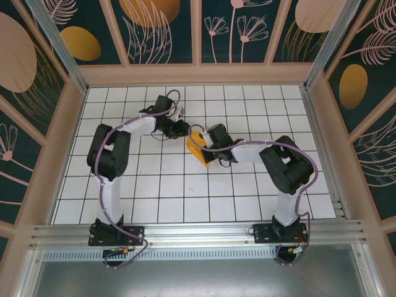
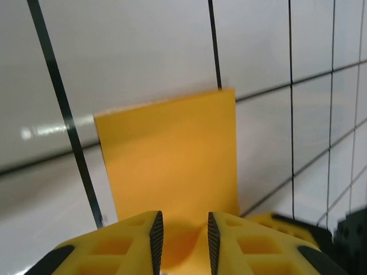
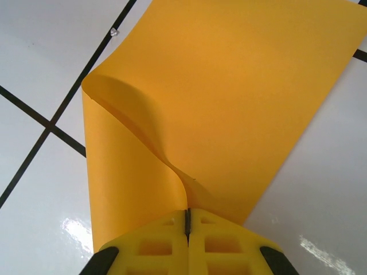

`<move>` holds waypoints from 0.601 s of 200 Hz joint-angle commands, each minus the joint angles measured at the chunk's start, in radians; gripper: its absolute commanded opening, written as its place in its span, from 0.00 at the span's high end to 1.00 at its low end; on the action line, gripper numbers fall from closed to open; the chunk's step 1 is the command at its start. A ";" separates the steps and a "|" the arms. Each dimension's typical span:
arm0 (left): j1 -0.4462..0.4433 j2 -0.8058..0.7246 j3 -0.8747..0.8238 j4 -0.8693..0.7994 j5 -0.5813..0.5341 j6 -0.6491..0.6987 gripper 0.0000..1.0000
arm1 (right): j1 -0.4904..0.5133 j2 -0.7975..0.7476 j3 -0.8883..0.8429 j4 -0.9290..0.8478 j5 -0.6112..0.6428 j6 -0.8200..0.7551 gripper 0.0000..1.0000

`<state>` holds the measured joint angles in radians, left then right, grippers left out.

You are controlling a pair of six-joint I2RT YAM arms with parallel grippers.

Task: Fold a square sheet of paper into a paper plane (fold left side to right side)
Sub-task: Third fold the triangle at the center of the table.

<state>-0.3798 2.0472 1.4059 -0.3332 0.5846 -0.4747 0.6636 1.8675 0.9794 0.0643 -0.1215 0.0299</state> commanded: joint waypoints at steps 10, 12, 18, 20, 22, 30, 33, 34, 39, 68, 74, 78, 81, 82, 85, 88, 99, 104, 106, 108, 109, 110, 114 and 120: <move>-0.005 -0.120 -0.134 0.117 0.074 -0.065 0.70 | 0.005 0.024 -0.024 -0.059 0.000 0.008 1.00; -0.005 -0.125 -0.141 0.122 0.074 -0.069 0.70 | 0.004 0.025 -0.025 -0.059 0.000 0.008 1.00; -0.005 -0.140 -0.156 0.136 0.075 -0.079 0.70 | 0.005 0.027 -0.023 -0.060 0.000 0.008 1.00; -0.005 -0.144 -0.161 0.140 0.076 -0.084 0.70 | 0.005 0.026 -0.024 -0.059 0.000 0.009 1.00; -0.006 -0.146 -0.165 0.145 0.076 -0.088 0.71 | 0.005 0.026 -0.023 -0.059 0.000 0.008 1.00; -0.008 -0.160 -0.183 0.169 0.088 -0.106 0.71 | 0.005 0.026 -0.024 -0.058 -0.001 0.010 1.00; -0.009 -0.164 -0.189 0.179 0.092 -0.114 0.71 | 0.005 0.026 -0.024 -0.058 -0.001 0.010 1.00; -0.010 -0.164 -0.191 0.182 0.093 -0.117 0.71 | 0.005 0.026 -0.024 -0.057 -0.002 0.010 1.00; -0.014 -0.167 -0.199 0.196 0.103 -0.128 0.72 | 0.004 0.026 -0.022 -0.058 -0.001 0.011 1.00; -0.054 -0.133 -0.201 0.214 0.134 -0.137 0.72 | 0.005 0.032 -0.022 -0.056 -0.003 0.011 1.00; -0.059 -0.123 -0.199 0.215 0.134 -0.140 0.72 | 0.005 0.032 -0.022 -0.056 -0.003 0.010 1.00; -0.060 -0.117 -0.199 0.218 0.132 -0.141 0.72 | 0.005 0.032 -0.021 -0.058 -0.003 0.010 1.00; -0.062 -0.111 -0.199 0.222 0.131 -0.144 0.72 | 0.005 0.032 -0.022 -0.058 -0.003 0.010 1.00; -0.063 -0.110 -0.199 0.223 0.130 -0.145 0.72 | 0.005 0.032 -0.022 -0.057 -0.003 0.010 1.00; -0.063 -0.106 -0.199 0.225 0.129 -0.147 0.72 | 0.005 0.031 -0.022 -0.058 -0.003 0.009 1.00; -0.064 -0.102 -0.198 0.228 0.127 -0.149 0.72 | 0.005 0.030 -0.021 -0.058 -0.003 0.008 1.00; -0.067 -0.086 -0.192 0.233 0.123 -0.153 0.72 | 0.005 0.031 -0.022 -0.060 -0.001 0.007 1.00; -0.068 -0.079 -0.188 0.231 0.121 -0.152 0.72 | 0.005 0.031 -0.022 -0.061 -0.001 0.006 1.00; -0.068 -0.075 -0.187 0.229 0.120 -0.152 0.72 | 0.005 0.031 -0.022 -0.060 -0.001 0.006 1.00; -0.069 -0.072 -0.184 0.228 0.118 -0.151 0.72 | 0.005 0.031 -0.021 -0.061 -0.001 0.005 1.00; -0.069 -0.070 -0.183 0.227 0.117 -0.151 0.72 | 0.005 0.030 -0.021 -0.061 -0.001 0.005 1.00; -0.070 -0.069 -0.182 0.227 0.117 -0.150 0.72 | 0.004 0.031 -0.020 -0.060 -0.001 0.005 1.00; -0.071 -0.062 -0.179 0.227 0.114 -0.150 0.72 | 0.005 0.030 -0.019 -0.061 -0.001 0.005 1.00; -0.073 -0.054 -0.174 0.225 0.113 -0.149 0.72 | 0.005 0.030 -0.018 -0.063 -0.001 0.004 1.00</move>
<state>-0.4515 1.9446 1.2156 -0.1257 0.6918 -0.6086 0.6636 1.8675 0.9794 0.0643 -0.1219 0.0330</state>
